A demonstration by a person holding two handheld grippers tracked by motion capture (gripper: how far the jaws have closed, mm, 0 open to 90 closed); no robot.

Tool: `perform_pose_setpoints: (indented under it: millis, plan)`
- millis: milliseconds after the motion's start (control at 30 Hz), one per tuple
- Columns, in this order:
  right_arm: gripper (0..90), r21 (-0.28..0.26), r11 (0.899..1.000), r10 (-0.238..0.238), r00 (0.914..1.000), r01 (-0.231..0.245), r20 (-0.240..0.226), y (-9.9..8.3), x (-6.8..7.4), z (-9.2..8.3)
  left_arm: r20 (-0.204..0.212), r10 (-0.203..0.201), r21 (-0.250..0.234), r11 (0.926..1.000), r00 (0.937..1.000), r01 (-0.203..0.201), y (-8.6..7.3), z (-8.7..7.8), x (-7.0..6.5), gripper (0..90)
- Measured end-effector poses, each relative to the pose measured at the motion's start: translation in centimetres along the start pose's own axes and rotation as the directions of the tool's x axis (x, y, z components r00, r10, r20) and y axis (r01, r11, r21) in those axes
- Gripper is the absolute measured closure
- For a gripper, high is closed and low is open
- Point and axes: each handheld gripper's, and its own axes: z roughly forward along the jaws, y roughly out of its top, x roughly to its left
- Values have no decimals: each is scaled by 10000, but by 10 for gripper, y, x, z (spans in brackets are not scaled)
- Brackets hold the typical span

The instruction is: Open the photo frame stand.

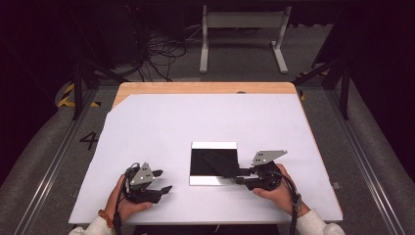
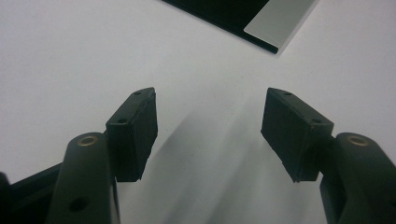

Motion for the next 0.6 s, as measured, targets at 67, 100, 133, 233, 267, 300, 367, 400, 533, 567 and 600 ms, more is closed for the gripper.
perform_pose_setpoints:
  millis: [67,100,133,233,267,300,367,400,533,567,600]
  plan:
    - [609,-149,9996,218,9997,-220,-138,0,-2,0,-16,-13,-4,10000,10000,13,0,0,0,365]
    - [594,-168,9992,354,9992,-357,-170,0,-3,0,-26,-20,-2,10000,10000,20,0,0,0,364]
    - [594,-168,9992,354,9992,-357,-170,0,-3,0,-26,-20,-2,10000,10000,20,0,0,0,361]
    - [554,-181,9979,621,9976,-627,-303,-1,-6,0,-24,-17,12,10000,10000,17,0,0,0,358]
    - [531,-247,9978,613,9976,-621,-326,-1,-6,1,-23,-16,30,10000,10000,16,0,0,0,357]
    - [514,-242,9980,574,9977,-583,-363,0,-6,0,-24,-11,52,10000,10000,11,0,1,0,356]
    - [509,-401,9977,529,9980,-543,-356,1,-4,-1,-29,13,75,10000,10000,-12,0,1,0,355]
    - [509,-401,9977,529,9980,-543,-356,1,-4,-1,-44,61,91,9999,10000,-60,0,1,0,355]
    - [496,-491,9966,646,9973,-663,-356,2,-6,0,-51,33,53,10000,10000,-33,0,1,-1,352]
    - [493,-527,9962,668,9971,-687,-367,2,-6,0,-62,47,49,10000,10000,-47,0,0,-1,351]
    - [489,-599,9958,674,9970,-696,-379,3,-6,0,-40,45,42,10000,10000,-45,1,0,-1,350]
